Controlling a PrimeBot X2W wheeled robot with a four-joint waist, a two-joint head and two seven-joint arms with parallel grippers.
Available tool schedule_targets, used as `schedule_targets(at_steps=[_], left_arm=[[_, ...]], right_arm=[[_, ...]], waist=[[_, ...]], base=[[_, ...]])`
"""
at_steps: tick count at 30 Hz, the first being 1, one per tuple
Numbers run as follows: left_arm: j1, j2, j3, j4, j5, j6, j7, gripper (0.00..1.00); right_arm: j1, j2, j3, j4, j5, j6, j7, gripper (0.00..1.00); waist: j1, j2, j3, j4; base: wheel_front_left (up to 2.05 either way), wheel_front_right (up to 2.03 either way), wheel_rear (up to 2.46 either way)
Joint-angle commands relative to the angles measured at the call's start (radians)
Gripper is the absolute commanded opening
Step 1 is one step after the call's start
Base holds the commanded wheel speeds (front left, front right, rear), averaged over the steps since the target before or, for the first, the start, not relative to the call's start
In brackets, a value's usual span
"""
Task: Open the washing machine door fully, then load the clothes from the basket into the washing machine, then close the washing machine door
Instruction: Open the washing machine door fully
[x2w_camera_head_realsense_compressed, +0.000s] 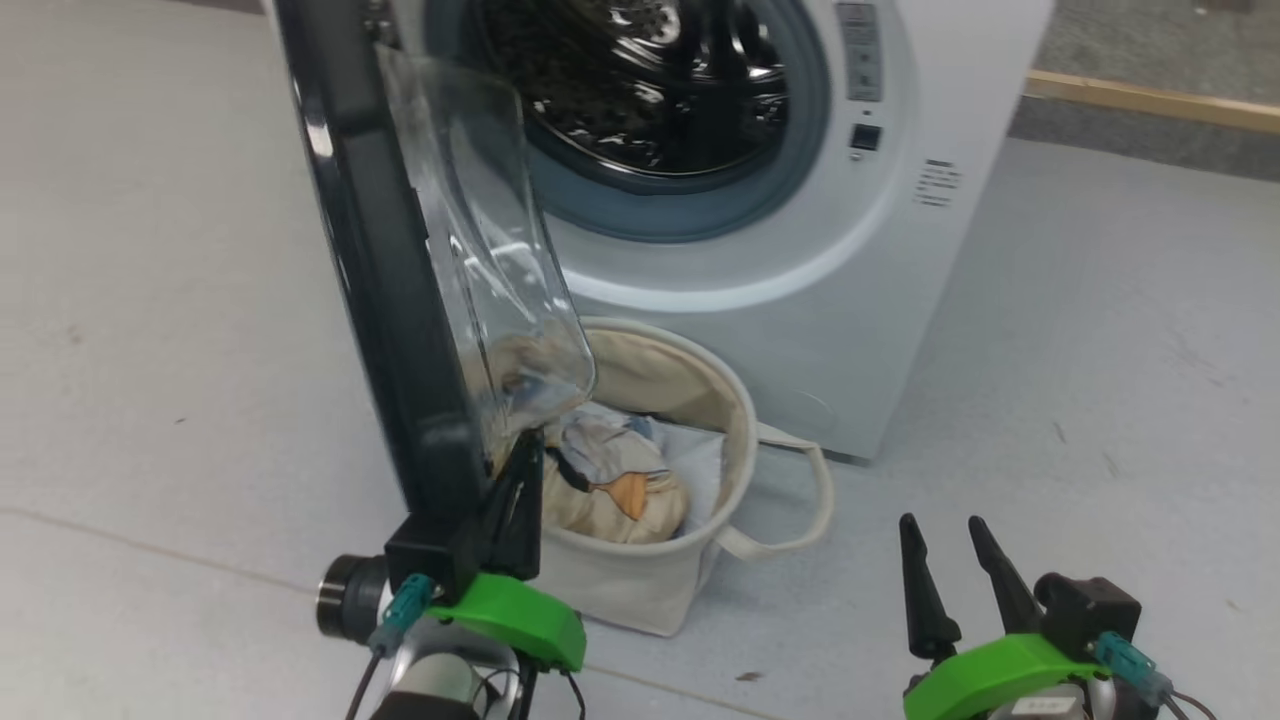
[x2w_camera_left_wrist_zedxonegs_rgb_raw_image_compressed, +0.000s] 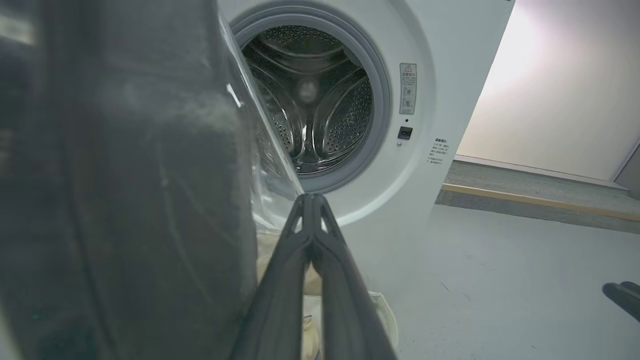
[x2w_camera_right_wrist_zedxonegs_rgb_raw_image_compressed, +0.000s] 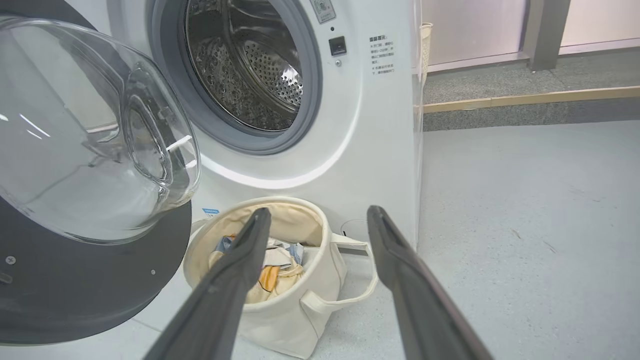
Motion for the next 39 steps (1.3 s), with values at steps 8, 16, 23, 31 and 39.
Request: schedule_targets(at_steps=[8, 16, 23, 31, 39], left_arm=[[-0.026, 0.018, 0.079, -0.074, 0.026, 0.012, -0.005, 0.0], [-0.041, 0.027, 0.145, -0.07, 0.029, 0.012, -0.005, 0.0], [-0.064, 0.044, 0.237, -0.068, 0.007, 0.013, -0.005, 0.0], [-0.122, 0.068, 0.392, -0.028, -0.05, -0.022, -0.005, 0.0], [-0.263, 0.066, 0.552, 0.055, -0.075, -0.095, -0.005, 0.0]], right_arm=[[-0.045, 0.0, 0.036, -0.027, 0.011, 0.0, -0.012, 1.0], [-0.066, 0.0, 0.04, -0.012, -0.005, 0.0, -0.012, 1.0], [-0.089, 0.0, 0.049, -0.003, -0.029, 0.0, -0.012, 1.0], [-0.123, 0.0, 0.053, 0.022, -0.097, 0.0, -0.012, 1.0], [-0.199, -0.015, 0.044, 0.053, -0.181, 0.0, -0.012, 1.0]], waist=[[0.0, 0.0, 0.015, 0.157], [0.0, 0.0, 0.037, 0.238], [0.0, 0.0, 0.081, 0.266], [0.0, 0.0, 0.168, 0.284], [0.0, 0.0, 0.321, 0.313]], base=[[0.0, 0.0, 0.0], [0.0, 0.0, 0.0], [0.0, 0.0, 0.0], [0.0, 0.0, 0.0], [0.0, 0.0, 0.0]])
